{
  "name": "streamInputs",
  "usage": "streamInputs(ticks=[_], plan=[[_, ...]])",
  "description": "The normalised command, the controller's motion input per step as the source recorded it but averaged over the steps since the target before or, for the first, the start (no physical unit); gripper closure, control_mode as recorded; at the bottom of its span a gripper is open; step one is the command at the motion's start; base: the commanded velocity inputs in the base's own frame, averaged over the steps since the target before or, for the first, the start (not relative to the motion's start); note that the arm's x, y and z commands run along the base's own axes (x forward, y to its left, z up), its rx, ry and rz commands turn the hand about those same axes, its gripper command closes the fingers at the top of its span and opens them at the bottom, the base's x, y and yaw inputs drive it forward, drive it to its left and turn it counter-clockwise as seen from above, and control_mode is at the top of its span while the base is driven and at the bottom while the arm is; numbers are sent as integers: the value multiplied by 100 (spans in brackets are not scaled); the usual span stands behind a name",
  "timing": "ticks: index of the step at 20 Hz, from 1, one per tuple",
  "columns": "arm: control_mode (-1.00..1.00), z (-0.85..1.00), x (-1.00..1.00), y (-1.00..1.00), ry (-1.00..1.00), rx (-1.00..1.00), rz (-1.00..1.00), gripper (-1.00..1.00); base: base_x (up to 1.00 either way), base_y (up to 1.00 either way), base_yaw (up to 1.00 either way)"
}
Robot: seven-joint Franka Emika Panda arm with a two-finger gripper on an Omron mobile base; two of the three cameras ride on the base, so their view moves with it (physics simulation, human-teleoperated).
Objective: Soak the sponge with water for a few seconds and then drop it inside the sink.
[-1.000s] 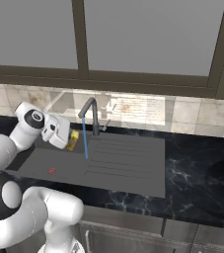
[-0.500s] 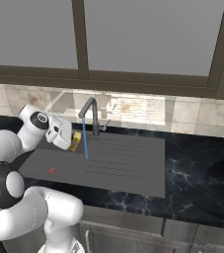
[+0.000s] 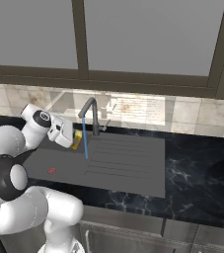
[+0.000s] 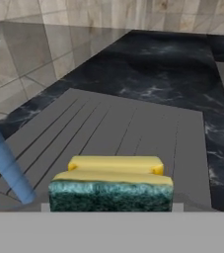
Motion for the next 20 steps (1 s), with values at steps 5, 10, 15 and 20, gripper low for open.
streamInputs(ticks=[5, 10, 15, 20], plan=[[-100, -3, 14, 0, 0, 0, 1, 100, 0, 0, 0], [-100, -15, 23, 0, 0, 0, 1, 100, 0, 0, 0], [-100, -20, 18, 0, 0, 0, 1, 100, 0, 0, 0], [-100, -10, 16, 0, 0, 0, 1, 100, 0, 0, 0]])
